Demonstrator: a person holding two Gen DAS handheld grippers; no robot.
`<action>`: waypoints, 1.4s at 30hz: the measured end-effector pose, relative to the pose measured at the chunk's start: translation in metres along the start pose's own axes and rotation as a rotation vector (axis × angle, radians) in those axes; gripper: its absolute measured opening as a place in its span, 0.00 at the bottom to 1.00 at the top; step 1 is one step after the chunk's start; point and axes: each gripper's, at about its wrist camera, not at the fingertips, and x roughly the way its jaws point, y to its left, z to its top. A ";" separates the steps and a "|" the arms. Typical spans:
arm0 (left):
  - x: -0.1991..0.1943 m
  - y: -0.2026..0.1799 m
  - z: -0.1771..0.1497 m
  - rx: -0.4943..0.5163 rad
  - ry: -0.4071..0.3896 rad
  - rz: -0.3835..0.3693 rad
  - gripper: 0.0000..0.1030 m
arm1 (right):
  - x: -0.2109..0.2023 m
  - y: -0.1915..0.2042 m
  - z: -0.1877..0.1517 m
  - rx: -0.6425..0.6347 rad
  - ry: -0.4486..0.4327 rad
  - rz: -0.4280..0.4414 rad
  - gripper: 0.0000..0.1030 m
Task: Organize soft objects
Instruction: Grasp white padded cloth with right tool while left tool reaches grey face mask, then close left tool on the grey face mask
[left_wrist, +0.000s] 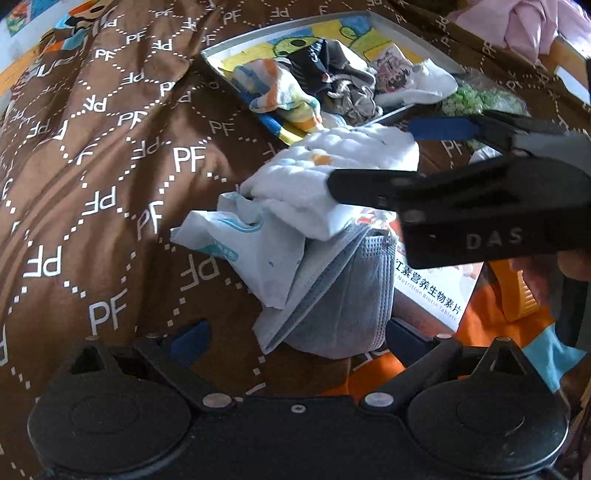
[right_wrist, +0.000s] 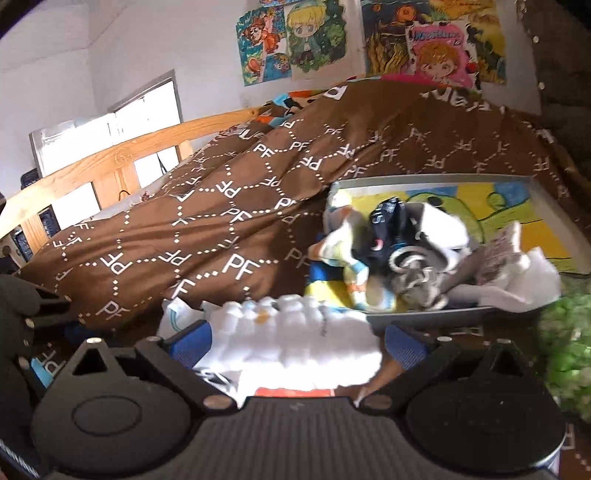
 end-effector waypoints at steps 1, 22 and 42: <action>0.001 -0.001 0.000 0.009 0.000 0.005 0.96 | 0.002 0.000 0.000 0.001 0.003 0.003 0.99; 0.002 0.002 -0.002 0.000 -0.002 -0.039 0.57 | 0.017 0.004 -0.012 0.005 0.050 -0.024 0.95; -0.006 0.008 -0.004 0.011 -0.017 -0.077 0.20 | 0.013 0.013 -0.016 -0.063 0.025 -0.022 0.72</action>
